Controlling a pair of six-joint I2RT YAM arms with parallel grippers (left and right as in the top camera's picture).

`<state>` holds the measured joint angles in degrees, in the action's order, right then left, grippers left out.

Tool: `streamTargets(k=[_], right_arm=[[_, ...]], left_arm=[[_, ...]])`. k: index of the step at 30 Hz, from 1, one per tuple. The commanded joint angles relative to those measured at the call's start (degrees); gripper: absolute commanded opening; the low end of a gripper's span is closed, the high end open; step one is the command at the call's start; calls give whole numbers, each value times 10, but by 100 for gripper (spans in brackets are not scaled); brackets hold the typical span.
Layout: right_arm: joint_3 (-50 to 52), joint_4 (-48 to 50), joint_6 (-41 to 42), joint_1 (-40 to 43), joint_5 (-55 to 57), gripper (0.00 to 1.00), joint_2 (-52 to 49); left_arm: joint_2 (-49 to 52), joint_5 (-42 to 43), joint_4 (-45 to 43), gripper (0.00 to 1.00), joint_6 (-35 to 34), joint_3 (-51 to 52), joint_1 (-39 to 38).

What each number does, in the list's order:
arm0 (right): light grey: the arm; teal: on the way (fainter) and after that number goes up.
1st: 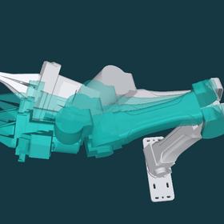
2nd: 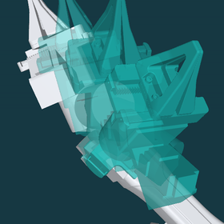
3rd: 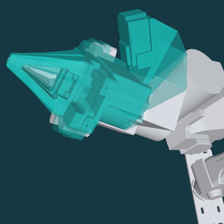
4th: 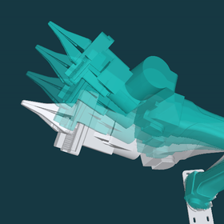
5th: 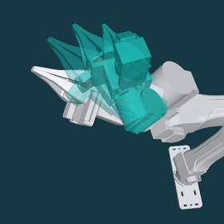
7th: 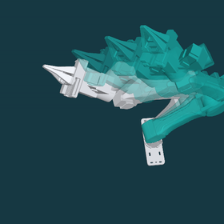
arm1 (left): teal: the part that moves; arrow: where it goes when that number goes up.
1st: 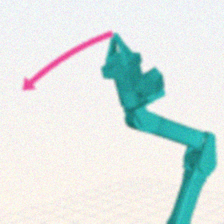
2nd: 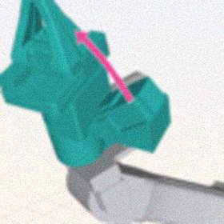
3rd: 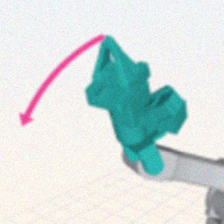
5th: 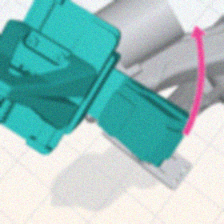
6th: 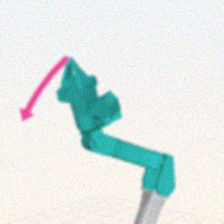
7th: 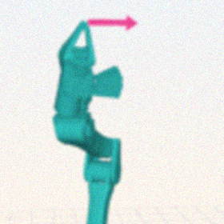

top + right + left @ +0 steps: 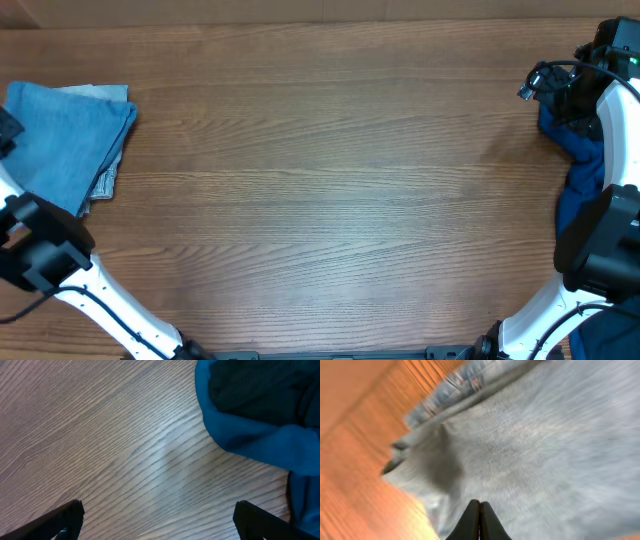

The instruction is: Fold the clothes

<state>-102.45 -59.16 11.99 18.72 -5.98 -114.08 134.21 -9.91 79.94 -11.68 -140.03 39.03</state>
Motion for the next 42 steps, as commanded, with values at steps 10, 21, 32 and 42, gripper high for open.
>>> streamTargets(k=[10,21,32,42], right_arm=[[-3,3,1,0,2,100,0],[-3,3,1,0,2,100,0],[-3,3,1,0,2,100,0],[-3,3,1,0,2,100,0]], left_arm=[[-224,30,162,4,-58,-24,-43],[-545,78,-9,4,-13,376,-64],[-397,57,-374,4,6,624,39],[-273,67,-506,4,98,624,71]])
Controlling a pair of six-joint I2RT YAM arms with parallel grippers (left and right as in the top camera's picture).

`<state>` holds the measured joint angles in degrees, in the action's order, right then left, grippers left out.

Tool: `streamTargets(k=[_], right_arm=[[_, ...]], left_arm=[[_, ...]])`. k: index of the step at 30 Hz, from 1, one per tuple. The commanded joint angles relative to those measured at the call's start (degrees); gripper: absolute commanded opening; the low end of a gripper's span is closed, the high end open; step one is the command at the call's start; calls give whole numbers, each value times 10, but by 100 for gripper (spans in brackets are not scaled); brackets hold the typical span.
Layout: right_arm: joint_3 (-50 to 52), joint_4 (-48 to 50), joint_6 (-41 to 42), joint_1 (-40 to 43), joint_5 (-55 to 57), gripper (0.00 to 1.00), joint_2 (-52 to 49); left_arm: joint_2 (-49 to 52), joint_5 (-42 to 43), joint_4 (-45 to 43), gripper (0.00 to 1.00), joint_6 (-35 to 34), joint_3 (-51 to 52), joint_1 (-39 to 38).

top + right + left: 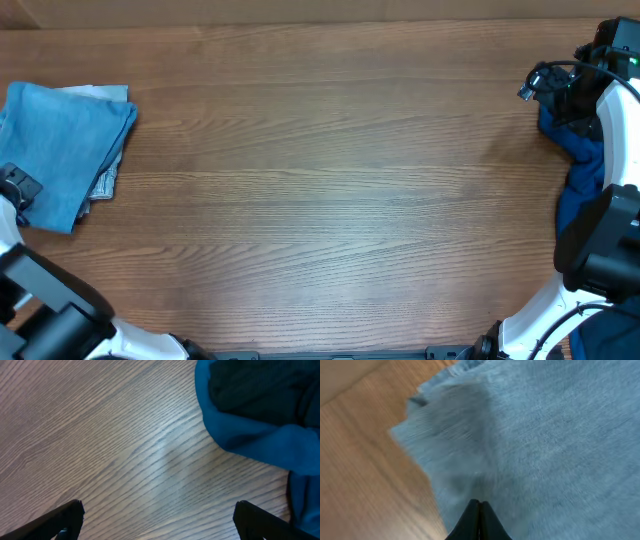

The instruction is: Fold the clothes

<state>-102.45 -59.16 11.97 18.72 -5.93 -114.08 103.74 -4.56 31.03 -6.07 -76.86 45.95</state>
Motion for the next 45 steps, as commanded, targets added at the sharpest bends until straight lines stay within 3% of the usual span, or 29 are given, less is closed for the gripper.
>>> streamTargets(k=[1,5,7,10,14,17,20,22,24,27,33,41,45], right_arm=[[-3,3,1,0,1,100,0],[-3,3,1,0,1,100,0],[-3,3,1,0,1,100,0],[-3,3,1,0,1,100,0],[-3,3,1,0,1,100,0],[-3,3,1,0,1,100,0],[-3,3,1,0,1,100,0],[-3,3,1,0,1,100,0],[-3,3,1,0,1,100,0],[-3,3,1,0,1,100,0],[-3,3,1,0,1,100,0],[-3,3,1,0,1,100,0],[-3,3,1,0,1,100,0]], left_arm=[[46,31,-31,4,49,-7,2],[61,70,-64,6,48,-7,2],[61,-15,-39,4,34,-7,3],[61,-168,27,4,-90,-7,18],[61,-169,76,4,-152,-7,47],[61,-107,77,4,-148,-8,54],[49,11,112,4,-111,-48,46],[19,13,176,4,-113,-99,33],[-25,40,182,4,-115,-111,13],[-31,40,157,4,-102,-109,-9],[41,39,75,4,30,-98,-33],[108,-18,74,4,26,-98,-5],[108,-38,91,4,-35,-99,40]])
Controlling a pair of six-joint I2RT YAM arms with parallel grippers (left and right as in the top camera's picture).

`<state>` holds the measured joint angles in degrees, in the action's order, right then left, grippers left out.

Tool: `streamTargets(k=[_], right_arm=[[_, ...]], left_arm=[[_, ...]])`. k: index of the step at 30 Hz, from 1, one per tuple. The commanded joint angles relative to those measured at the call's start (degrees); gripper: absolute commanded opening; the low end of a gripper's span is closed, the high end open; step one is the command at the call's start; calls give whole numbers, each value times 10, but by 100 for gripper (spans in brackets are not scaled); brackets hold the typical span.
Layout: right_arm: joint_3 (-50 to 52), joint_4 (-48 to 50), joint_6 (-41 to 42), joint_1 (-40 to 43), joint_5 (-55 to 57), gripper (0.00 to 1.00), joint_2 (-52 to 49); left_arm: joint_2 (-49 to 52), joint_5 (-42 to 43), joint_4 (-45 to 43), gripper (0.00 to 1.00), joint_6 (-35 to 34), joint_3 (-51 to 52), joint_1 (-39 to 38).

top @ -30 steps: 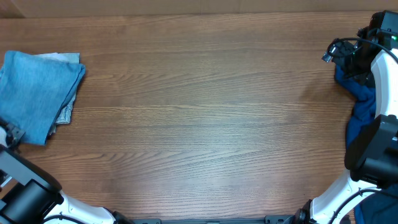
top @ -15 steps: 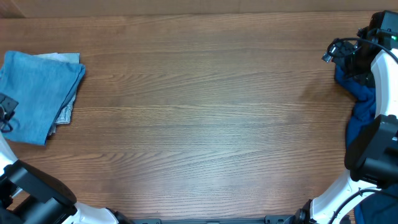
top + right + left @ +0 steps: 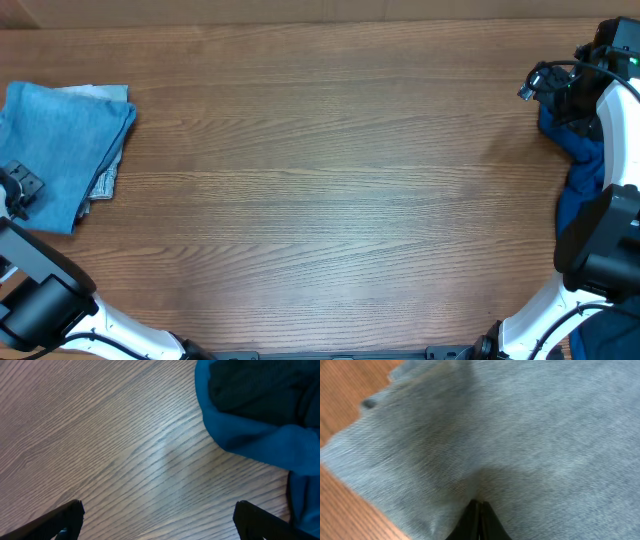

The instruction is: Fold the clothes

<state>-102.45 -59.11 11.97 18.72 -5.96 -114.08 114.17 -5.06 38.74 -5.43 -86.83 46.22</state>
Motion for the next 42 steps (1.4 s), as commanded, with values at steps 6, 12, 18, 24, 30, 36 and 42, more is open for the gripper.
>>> streamTargets(k=[6,12,18,24,30,36,42], right_arm=[[-3,3,1,0,2,100,0],[-3,3,1,0,2,100,0],[-3,3,1,0,2,100,0],[-3,3,1,0,2,100,0],[-3,3,1,0,2,100,0],[-3,3,1,0,2,100,0],[-3,3,1,0,2,100,0]], left_arm=[[4,-8,28,4,-77,1,75],[-40,178,51,4,-83,-30,66],[-231,306,64,58,-89,-45,-60],[-254,297,65,100,-87,-44,-183],[-254,297,65,100,-87,-44,-196],[-254,297,65,100,-87,-44,-196],[-254,297,65,100,-87,-44,-196]])
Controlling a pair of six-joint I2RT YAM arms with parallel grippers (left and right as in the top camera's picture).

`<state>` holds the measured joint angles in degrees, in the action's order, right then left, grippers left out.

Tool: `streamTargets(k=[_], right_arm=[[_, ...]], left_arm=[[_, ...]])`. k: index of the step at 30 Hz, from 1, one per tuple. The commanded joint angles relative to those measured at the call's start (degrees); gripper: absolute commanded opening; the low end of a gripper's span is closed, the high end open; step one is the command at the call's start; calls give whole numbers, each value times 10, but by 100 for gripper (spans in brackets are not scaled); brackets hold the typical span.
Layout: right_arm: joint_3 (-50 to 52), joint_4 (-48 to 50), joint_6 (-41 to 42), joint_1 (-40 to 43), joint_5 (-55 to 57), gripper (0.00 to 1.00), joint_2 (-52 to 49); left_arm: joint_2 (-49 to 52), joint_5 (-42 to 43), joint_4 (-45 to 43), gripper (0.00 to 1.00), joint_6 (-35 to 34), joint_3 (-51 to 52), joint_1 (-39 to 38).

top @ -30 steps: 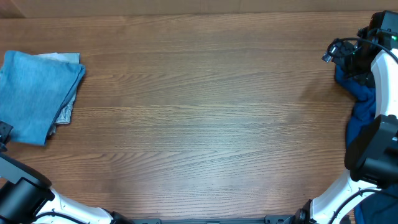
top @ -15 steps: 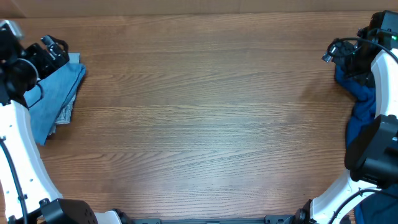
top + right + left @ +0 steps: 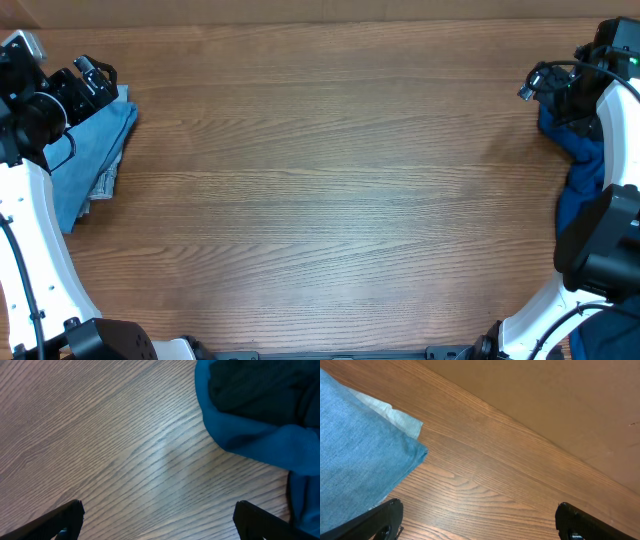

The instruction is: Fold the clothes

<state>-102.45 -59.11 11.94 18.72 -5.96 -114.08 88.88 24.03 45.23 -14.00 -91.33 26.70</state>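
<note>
A folded light-blue garment (image 3: 85,160) lies at the table's left edge, on top of a paler folded piece (image 3: 390,412); in the left wrist view its corner (image 3: 360,460) fills the lower left. My left gripper (image 3: 88,85) hovers open at the pile's back right corner, and the left wrist view shows this gripper (image 3: 480,522) holding nothing above bare wood. A crumpled dark-blue garment (image 3: 582,165) lies unfolded at the right edge. My right gripper (image 3: 553,92) is open beside it, with the cloth (image 3: 255,410) at the upper right and only wood under this gripper (image 3: 160,520).
The wooden table (image 3: 320,200) spreads between the two piles. A brown back board (image 3: 545,400) rises behind its far edge. More blue fabric (image 3: 612,338) shows off the table at the lower right, behind the right arm's base.
My left gripper was shut and close against the light-blue cloth at the pile's front left. It is now open, lifted off, at the pile's back right corner. The right arm has not moved.
My left gripper was shut over the folded light-blue cloth, then shut near the pile's front left edge, then closer against the fabric. Now it is open and off the cloth. The pile looks unchanged. My right gripper stayed open beside the dark-blue garment throughout.
</note>
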Motion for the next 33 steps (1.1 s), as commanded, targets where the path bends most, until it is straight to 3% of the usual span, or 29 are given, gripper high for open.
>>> streamTargets(k=[1,17,22,29,33], right_arm=[[-3,3,1,0,2,100,0],[-3,2,1,-3,2,100,27],[-3,3,1,-73,2,100,198],[-3,10,-3,-300,19,100,467],[21,-34,2,-349,7,100,621]], left_arm=[[-1,6,0,100,-2,1,-1],[-1,6,0,100,-2,1,-1],[-1,6,0,100,-2,1,-1],[-1,6,0,100,-2,1,-1],[-1,6,0,100,-2,1,-1]])
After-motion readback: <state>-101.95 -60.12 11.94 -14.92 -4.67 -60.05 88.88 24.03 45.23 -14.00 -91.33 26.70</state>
